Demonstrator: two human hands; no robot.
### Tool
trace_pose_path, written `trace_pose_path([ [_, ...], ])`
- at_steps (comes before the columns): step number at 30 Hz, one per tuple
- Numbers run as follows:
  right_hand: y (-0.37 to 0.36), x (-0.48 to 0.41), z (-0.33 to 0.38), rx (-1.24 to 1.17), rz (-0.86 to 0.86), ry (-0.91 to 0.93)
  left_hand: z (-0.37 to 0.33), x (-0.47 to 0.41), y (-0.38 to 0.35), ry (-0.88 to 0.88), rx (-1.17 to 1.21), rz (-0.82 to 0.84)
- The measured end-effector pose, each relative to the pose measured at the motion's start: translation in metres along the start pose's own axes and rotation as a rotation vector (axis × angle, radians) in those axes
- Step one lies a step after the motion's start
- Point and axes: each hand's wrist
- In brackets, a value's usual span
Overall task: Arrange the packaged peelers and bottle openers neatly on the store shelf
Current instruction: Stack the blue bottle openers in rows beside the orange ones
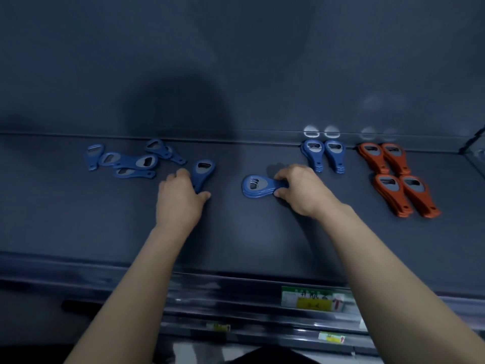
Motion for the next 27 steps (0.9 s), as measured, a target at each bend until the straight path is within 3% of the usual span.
trace_pose_path([
  [14,0.003,0.006,-0.001,0.011,0.044,0.024,-0.017,-0.006,-0.012,0.061,0.016,-0.135],
  [27,-0.002,0.039,-0.021,-0.088,-0.079,-0.276,-0.055,0.046,-0.03,-0.006,0.116,-0.143],
])
Point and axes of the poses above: each hand's wrist, its own x-axis away from the middle knuckle, its own y-axis out of the back of the hand, z = x × y, and after that the axes turned 11 degrees about -y, right-handed
